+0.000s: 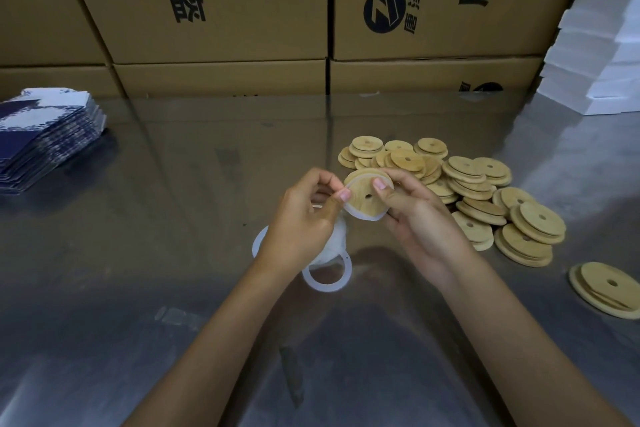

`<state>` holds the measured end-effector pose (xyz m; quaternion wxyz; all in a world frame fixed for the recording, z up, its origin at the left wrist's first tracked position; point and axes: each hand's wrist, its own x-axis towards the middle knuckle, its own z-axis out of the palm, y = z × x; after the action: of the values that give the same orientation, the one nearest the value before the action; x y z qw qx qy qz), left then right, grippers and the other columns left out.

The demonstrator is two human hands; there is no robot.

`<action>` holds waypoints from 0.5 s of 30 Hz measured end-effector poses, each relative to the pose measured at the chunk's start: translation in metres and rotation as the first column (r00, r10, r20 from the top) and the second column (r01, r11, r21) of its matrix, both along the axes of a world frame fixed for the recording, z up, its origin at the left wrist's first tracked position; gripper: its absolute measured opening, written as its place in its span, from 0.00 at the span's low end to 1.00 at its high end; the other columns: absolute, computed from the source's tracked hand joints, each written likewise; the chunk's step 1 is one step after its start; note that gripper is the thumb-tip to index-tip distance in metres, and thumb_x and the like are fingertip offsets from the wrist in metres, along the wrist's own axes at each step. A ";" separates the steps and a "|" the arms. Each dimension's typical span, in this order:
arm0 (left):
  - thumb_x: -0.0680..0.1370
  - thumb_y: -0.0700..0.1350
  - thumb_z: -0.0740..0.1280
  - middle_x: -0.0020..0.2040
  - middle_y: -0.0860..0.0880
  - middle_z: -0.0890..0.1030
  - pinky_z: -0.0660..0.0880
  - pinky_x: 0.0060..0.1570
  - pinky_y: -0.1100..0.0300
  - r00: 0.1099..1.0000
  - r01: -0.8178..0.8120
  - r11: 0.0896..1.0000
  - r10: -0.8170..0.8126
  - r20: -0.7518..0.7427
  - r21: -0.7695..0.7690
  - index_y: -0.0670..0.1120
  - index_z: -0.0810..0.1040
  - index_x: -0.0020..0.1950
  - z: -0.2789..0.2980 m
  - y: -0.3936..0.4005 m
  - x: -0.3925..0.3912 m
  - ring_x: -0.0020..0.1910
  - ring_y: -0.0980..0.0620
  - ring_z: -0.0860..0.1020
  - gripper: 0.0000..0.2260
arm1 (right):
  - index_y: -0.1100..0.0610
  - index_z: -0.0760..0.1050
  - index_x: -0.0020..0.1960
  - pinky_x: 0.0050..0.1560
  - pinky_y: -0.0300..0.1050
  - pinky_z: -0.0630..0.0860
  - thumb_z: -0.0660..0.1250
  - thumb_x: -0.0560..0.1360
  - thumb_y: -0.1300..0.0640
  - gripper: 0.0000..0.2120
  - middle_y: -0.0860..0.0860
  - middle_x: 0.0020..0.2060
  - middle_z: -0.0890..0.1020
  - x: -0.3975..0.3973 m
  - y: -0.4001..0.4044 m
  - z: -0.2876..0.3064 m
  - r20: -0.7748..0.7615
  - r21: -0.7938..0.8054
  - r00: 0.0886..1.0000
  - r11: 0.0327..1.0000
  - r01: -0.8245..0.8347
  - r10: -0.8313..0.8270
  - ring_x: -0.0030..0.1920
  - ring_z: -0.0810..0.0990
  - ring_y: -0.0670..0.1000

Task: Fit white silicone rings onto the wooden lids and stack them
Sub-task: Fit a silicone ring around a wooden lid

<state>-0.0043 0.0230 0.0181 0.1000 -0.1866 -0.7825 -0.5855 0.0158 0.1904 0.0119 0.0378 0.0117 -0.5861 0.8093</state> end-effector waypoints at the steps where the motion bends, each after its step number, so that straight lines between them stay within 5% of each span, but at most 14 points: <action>1: 0.77 0.42 0.70 0.43 0.54 0.82 0.77 0.48 0.60 1.000 -0.009 1.000 0.009 0.007 0.014 0.44 0.77 0.46 -0.001 0.000 0.000 0.45 0.54 0.81 0.03 | 0.61 0.79 0.60 0.60 0.45 0.80 0.67 0.79 0.61 0.11 0.58 0.58 0.84 0.000 -0.001 0.000 0.010 -0.035 1.000 0.999 -0.009 0.010 0.60 0.83 0.55; 9: 0.76 0.41 0.71 0.41 0.54 0.82 0.76 0.43 0.67 0.992 -0.127 0.990 0.128 -0.008 0.058 0.45 0.78 0.45 -0.006 0.006 0.001 0.41 0.56 0.81 0.03 | 0.62 0.76 0.55 0.57 0.47 0.82 0.69 0.76 0.65 0.09 0.59 0.54 0.85 -0.002 -0.001 0.001 0.089 -0.184 0.996 0.983 0.009 0.008 0.55 0.85 0.56; 15: 0.76 0.41 0.70 0.39 0.55 0.83 0.79 0.43 0.62 0.981 -0.166 0.985 0.160 -0.113 -0.041 0.47 0.79 0.44 -0.005 0.002 0.005 0.40 0.57 0.81 0.02 | 0.57 0.83 0.57 0.63 0.60 0.79 0.71 0.77 0.60 0.10 0.57 0.52 0.86 0.002 -0.012 -0.003 0.097 0.184 0.995 0.983 -0.017 -0.001 0.56 0.84 0.58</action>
<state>0.0002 0.0254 0.0129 0.1856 -0.1562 -0.8029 -0.5445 0.0177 0.1788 0.0089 0.0049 -0.0213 -0.6596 0.7513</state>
